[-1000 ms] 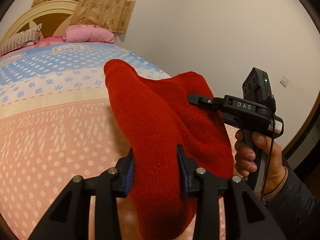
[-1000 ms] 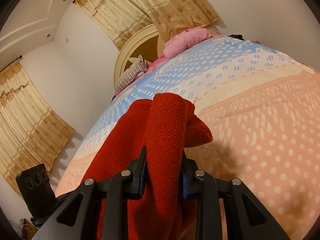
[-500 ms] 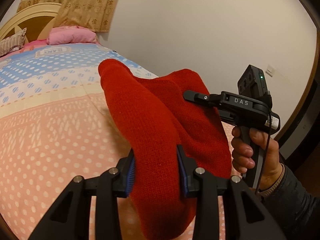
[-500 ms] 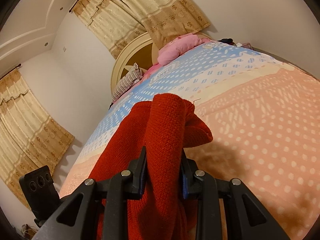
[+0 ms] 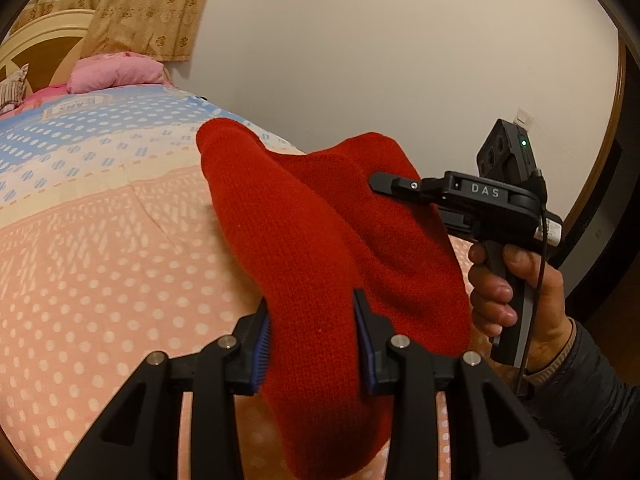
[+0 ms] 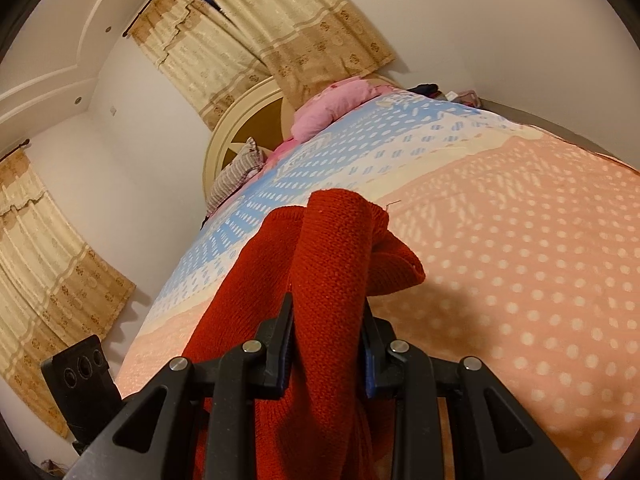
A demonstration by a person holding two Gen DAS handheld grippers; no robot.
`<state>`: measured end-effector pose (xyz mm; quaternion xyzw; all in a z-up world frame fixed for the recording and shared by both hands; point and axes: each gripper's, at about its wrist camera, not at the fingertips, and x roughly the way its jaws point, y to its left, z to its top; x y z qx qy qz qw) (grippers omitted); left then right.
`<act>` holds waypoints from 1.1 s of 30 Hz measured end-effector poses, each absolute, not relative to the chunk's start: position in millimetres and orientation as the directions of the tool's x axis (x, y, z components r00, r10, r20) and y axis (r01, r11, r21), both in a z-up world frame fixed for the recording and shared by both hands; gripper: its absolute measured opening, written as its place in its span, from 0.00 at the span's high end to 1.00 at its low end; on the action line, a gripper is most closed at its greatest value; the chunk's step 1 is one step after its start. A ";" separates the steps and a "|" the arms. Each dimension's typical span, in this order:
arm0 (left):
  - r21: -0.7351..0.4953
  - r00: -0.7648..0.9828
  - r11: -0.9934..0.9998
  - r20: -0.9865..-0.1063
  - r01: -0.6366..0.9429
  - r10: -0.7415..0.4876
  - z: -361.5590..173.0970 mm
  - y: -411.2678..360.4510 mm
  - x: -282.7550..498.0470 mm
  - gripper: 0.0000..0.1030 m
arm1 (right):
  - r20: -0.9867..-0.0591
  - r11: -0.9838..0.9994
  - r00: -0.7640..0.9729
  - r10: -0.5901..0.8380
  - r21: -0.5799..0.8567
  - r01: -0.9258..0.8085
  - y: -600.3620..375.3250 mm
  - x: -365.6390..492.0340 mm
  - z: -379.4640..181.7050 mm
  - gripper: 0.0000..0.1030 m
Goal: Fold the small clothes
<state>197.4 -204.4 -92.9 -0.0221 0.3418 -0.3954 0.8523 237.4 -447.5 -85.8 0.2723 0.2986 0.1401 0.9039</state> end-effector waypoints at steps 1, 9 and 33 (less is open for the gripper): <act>-0.309 0.452 0.685 -0.565 0.660 -0.690 -93.8 -206.4 196.6 0.63 | -0.463 0.811 0.784 0.413 0.579 -0.085 -451.2 235.6 -86.8 0.73; -0.293 0.450 0.685 -0.575 0.667 -0.684 -95.9 -218.6 195.4 0.63 | -0.471 0.819 0.783 0.406 0.569 -0.082 -463.9 232.3 -87.5 0.73; -0.248 0.479 0.741 -0.629 0.624 -0.613 -119.0 -221.8 199.9 0.61 | -0.450 0.792 0.789 0.417 0.606 -0.073 -479.5 234.3 -111.1 0.74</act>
